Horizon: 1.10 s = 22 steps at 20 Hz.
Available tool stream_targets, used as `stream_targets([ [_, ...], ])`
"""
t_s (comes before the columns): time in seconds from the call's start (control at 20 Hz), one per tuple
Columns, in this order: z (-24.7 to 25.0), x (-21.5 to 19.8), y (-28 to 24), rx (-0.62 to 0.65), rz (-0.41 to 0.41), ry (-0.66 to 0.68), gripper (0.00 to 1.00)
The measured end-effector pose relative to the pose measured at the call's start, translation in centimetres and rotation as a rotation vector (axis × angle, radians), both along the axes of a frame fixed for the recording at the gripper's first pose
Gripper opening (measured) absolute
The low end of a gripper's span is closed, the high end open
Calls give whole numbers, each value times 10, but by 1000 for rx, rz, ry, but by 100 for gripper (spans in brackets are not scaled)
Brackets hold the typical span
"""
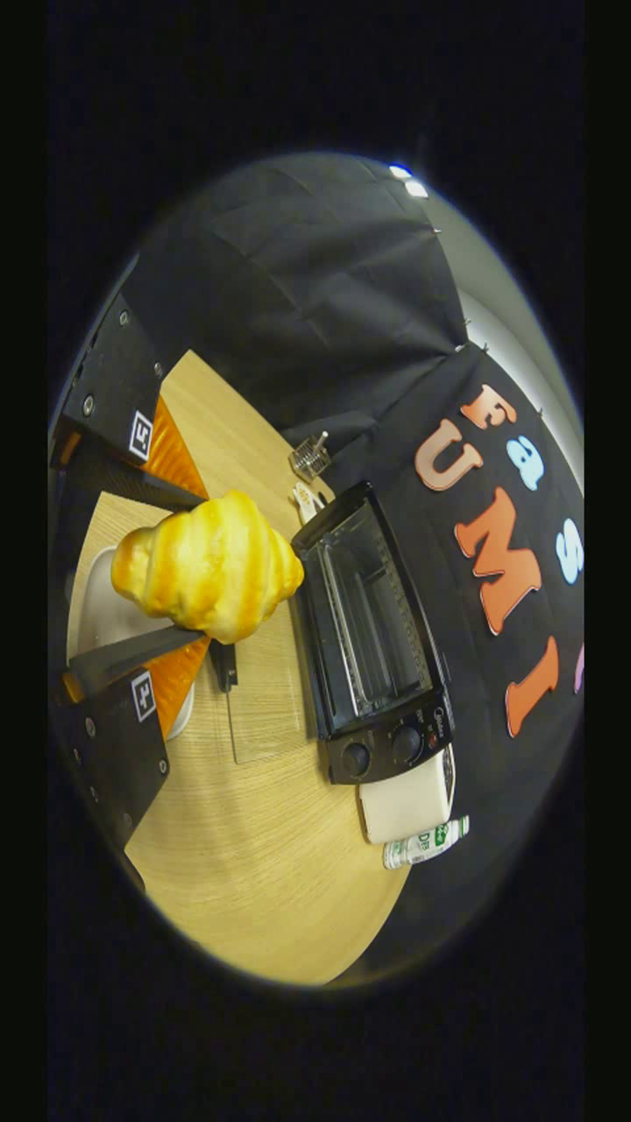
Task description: Open the toaster oven, put the food inside, and close the toaster oven door.
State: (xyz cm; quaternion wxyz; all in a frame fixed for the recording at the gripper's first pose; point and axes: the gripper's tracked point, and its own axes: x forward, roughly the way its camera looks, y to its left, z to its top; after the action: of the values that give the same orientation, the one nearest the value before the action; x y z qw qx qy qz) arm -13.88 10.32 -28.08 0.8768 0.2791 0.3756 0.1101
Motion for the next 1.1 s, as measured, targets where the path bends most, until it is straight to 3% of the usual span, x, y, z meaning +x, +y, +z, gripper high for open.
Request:
stream_targets([
  [0.35,-3,56,3,111,-95,-29,70],
  [0.75,-24,121,10,175,-150,3,70],
  [1.1,-39,176,-2,132,-215,18,70],
])
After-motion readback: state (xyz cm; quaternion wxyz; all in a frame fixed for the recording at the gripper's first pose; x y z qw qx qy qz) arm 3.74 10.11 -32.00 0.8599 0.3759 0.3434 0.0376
